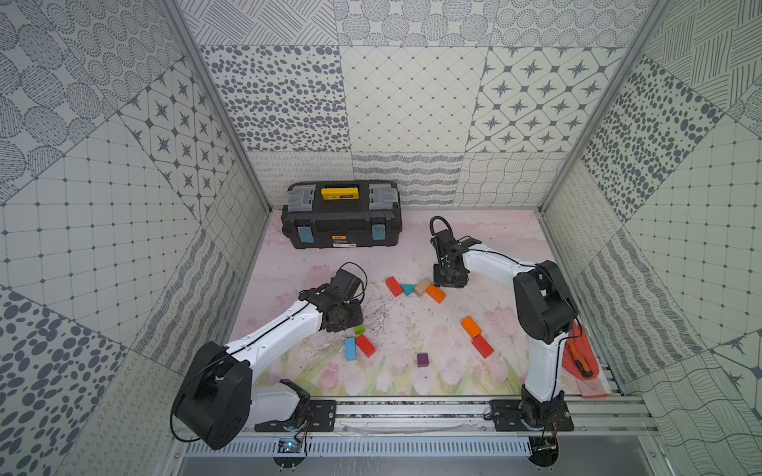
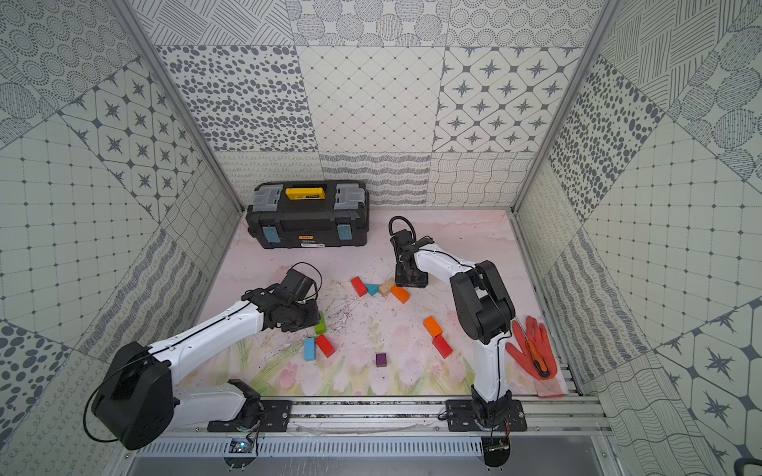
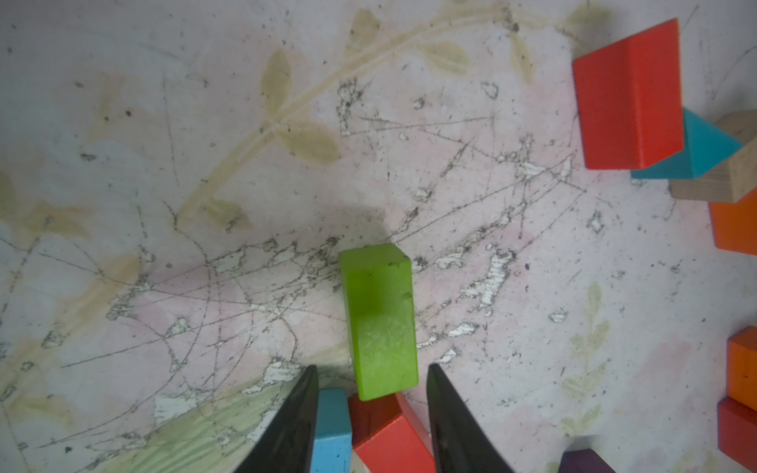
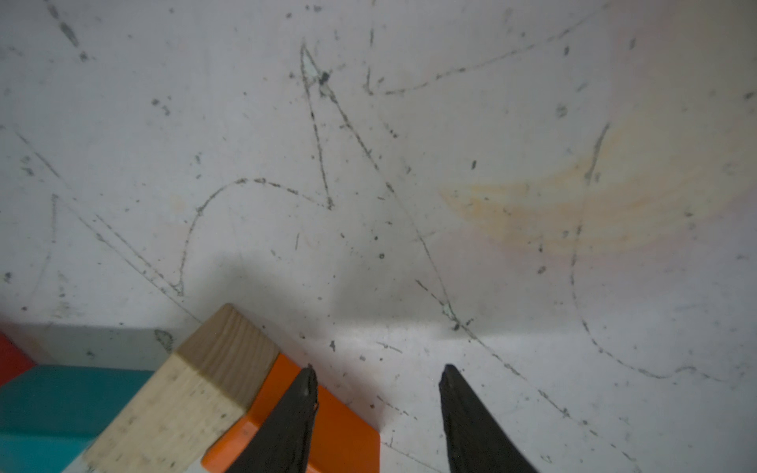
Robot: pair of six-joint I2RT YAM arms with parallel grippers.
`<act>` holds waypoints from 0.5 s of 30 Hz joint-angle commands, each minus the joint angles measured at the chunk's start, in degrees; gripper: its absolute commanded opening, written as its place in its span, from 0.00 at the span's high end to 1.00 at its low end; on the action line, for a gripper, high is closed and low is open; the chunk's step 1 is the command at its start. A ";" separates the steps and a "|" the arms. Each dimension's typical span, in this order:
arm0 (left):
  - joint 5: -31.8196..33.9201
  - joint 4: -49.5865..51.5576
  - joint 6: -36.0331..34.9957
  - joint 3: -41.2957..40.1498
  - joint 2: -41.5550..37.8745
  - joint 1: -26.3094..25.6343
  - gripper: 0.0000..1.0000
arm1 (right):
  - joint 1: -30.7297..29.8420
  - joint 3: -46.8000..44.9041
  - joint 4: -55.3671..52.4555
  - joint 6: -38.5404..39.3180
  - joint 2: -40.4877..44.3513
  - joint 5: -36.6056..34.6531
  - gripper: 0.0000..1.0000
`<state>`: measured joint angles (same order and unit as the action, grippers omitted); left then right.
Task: Assemble a heart with building blocks
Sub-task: Assemble the building block at the center of the board.
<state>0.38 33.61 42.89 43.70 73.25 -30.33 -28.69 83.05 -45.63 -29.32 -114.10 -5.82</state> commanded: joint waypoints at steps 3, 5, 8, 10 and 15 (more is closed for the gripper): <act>0.62 -0.82 -1.32 -0.21 0.95 0.20 0.53 | -0.37 0.90 0.72 0.23 0.04 -1.08 0.48; 0.58 -0.84 -1.64 0.25 1.85 0.22 0.50 | -0.38 0.42 -0.04 -0.20 1.40 -3.07 0.47; 0.85 -0.38 -2.77 2.19 4.37 0.19 0.48 | -0.55 -0.98 -1.16 -0.46 5.84 -6.30 0.45; 0.97 -0.18 -3.95 3.89 6.65 0.20 0.47 | -0.97 -2.57 -1.64 -0.56 9.85 -8.00 0.44; 1.10 1.96 -6.42 8.20 13.59 0.18 0.47 | -1.68 -6.82 -2.87 -1.25 17.52 -7.59 0.43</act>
<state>0.56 33.89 40.45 48.64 82.50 -30.33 -29.87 77.91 -47.46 -29.61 -100.75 -11.84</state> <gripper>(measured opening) 0.528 0.569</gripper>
